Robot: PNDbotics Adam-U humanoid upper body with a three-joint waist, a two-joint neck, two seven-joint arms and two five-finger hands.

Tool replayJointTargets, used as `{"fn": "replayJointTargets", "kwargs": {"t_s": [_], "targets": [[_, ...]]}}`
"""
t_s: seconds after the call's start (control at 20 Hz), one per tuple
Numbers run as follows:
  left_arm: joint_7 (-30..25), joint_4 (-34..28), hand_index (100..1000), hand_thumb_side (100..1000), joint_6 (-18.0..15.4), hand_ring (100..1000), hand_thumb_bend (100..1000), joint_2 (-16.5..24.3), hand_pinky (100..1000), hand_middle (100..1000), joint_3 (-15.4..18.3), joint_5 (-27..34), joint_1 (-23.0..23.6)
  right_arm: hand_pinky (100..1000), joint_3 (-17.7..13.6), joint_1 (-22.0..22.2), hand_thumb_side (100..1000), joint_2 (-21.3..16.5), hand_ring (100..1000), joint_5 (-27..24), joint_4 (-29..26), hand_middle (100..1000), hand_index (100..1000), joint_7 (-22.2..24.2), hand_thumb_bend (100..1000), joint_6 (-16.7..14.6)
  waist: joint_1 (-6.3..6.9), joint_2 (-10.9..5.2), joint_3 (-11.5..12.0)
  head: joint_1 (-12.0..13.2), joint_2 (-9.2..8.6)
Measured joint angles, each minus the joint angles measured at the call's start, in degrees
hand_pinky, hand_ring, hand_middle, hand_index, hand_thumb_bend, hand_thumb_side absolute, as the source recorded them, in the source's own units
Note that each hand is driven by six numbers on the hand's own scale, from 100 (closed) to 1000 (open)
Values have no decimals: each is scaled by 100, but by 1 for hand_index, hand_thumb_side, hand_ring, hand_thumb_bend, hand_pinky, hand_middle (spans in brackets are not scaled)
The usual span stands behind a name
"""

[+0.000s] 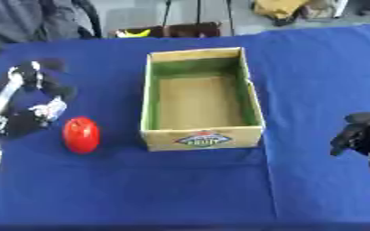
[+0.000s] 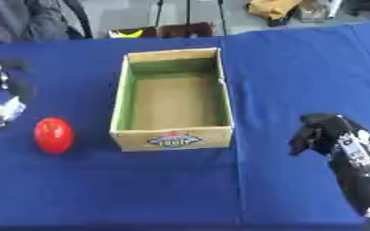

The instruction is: Pick up objects on the table and place them in the box.

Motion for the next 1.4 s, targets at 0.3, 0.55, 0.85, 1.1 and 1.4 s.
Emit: {"fn": "replayJointTargets", "kwargs": {"t_s": [0.3,0.55,0.85,1.1,1.4], "targets": [[-66,310,863,735,-325,644,888,565,603,739,-84,-1085,29,486,0,3,739,-1,549,0,0,513,714,0,100,1,17,-10,-19,-16,0],[-20,655,853,688,-391,632,823,710,585,722,-190,-1609,-117,486,0,3,741,-1,549,1,0,513,714,2,100,2,11,-10,-22,-28,0],[79,1058,851,677,-327,625,743,712,565,719,-397,-1870,-412,486,2,4,741,-1,549,1,0,512,715,3,100,2,-11,-10,-33,-28,0],[41,1398,846,714,-367,614,714,704,539,707,-581,-1943,-577,486,2,4,742,-1,549,2,0,512,715,5,100,0,-17,-6,-46,-24,0],[-35,1635,842,726,-442,600,688,635,525,695,-717,-2034,-677,486,3,3,743,-1,549,2,0,512,715,7,100,-2,-28,15,-51,-11,0]]}}
